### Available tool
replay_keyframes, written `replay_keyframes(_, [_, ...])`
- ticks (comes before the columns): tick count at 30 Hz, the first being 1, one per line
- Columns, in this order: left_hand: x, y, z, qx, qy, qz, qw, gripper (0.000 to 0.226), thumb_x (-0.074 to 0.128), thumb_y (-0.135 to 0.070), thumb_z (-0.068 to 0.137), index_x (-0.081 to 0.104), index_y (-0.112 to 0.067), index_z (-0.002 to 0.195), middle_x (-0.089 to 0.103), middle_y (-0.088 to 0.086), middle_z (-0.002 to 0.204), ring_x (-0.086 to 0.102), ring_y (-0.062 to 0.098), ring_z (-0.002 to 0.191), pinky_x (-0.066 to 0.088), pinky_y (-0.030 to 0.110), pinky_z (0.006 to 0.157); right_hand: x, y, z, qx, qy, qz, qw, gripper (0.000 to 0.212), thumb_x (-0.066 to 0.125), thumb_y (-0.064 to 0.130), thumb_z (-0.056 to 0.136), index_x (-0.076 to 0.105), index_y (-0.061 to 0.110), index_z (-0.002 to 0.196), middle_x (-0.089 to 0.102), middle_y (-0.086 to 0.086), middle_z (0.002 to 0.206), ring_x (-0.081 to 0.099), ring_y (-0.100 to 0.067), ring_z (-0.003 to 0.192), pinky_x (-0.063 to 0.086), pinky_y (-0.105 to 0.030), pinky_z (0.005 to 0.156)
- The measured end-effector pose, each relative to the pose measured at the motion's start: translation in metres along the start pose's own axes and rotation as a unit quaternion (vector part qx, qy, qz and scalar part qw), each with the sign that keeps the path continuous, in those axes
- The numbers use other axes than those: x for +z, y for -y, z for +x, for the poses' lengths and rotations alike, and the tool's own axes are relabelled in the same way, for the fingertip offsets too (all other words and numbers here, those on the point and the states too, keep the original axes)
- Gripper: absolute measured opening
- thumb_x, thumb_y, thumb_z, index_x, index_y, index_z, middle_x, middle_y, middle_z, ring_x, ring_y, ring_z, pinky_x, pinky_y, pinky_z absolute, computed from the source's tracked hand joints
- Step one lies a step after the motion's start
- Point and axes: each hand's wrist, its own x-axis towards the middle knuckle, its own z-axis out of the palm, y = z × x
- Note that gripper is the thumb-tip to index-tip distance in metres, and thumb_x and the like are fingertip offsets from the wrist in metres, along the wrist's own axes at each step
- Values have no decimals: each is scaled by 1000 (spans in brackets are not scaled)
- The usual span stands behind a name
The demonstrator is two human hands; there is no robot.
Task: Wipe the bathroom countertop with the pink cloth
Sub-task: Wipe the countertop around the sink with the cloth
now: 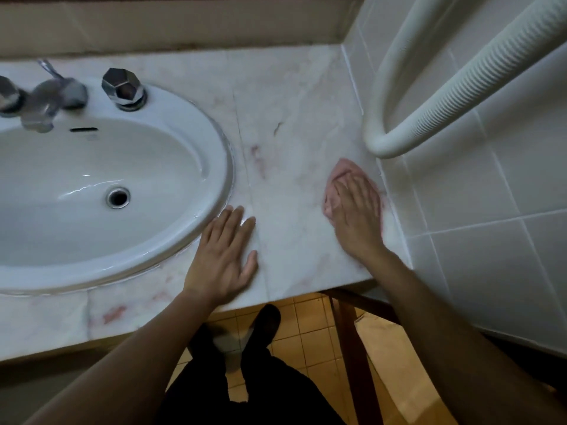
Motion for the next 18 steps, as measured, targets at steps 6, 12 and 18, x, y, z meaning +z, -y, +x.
replay_keyframes(6, [1,3,-4,2,-8,-21,1000,67,43,-47,100,37,-17,160,25,9,170,14,24,160,5,38,130,-15,60,163,28,-66,20,997,65,23,42,99,35,20,159,23,-6,172,13,-24,160,5,-42,128])
replay_keyframes(12, [11,6,-2,23,-65,-51,996,65,55,-44,96,49,-15,153,33,9,167,24,27,158,22,45,127,-47,82,296,144,-121,39,981,53,34,35,106,37,25,158,21,-8,171,10,-31,160,2,-48,129])
replay_keyframes(18, [17,10,0,37,-80,-49,995,65,60,-41,93,53,-13,150,36,11,165,29,30,156,31,48,122,-19,186,278,-70,-80,10,994,51,36,37,98,56,27,145,41,-3,161,31,-26,152,20,-42,124])
